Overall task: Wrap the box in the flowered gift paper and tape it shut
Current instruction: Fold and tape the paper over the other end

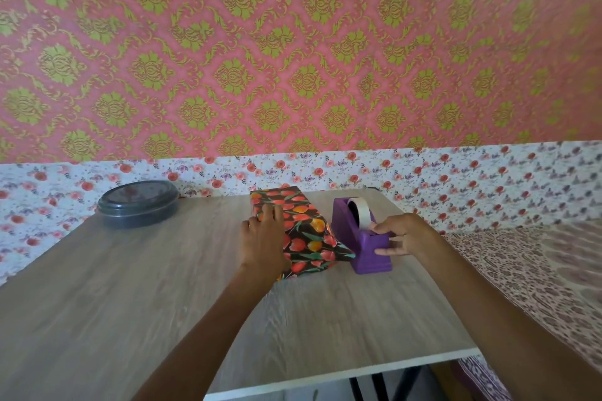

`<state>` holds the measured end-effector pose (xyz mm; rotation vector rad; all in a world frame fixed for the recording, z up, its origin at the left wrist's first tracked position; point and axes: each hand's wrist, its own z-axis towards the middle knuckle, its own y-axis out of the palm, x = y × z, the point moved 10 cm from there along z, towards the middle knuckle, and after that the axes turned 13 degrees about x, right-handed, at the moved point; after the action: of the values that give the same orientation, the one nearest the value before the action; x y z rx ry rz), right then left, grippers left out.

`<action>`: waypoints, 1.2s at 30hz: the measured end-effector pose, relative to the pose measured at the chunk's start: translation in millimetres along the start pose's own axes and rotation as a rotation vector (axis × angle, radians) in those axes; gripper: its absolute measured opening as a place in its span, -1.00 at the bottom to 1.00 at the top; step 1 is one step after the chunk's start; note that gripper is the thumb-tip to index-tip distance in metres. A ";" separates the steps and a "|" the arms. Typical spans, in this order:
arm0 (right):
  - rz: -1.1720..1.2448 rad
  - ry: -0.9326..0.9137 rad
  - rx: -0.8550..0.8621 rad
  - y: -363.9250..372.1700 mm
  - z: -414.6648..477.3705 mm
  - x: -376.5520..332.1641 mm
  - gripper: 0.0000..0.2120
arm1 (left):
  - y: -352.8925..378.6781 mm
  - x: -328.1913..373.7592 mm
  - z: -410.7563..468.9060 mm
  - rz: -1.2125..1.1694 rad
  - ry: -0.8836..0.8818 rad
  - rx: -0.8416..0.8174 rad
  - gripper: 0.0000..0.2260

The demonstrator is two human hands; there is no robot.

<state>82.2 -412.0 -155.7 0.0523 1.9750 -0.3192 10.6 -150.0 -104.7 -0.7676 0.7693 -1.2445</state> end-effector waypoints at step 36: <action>-0.381 -0.655 0.553 -39.4 -35.0 12.7 -0.92 | -2.2 -3.7 -1.6 -0.135 0.009 0.005 -0.01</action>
<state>38.6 -442.7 -145.9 -0.0699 1.1941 -0.9906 7.6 -146.9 -103.3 -0.8204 0.7308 -1.3709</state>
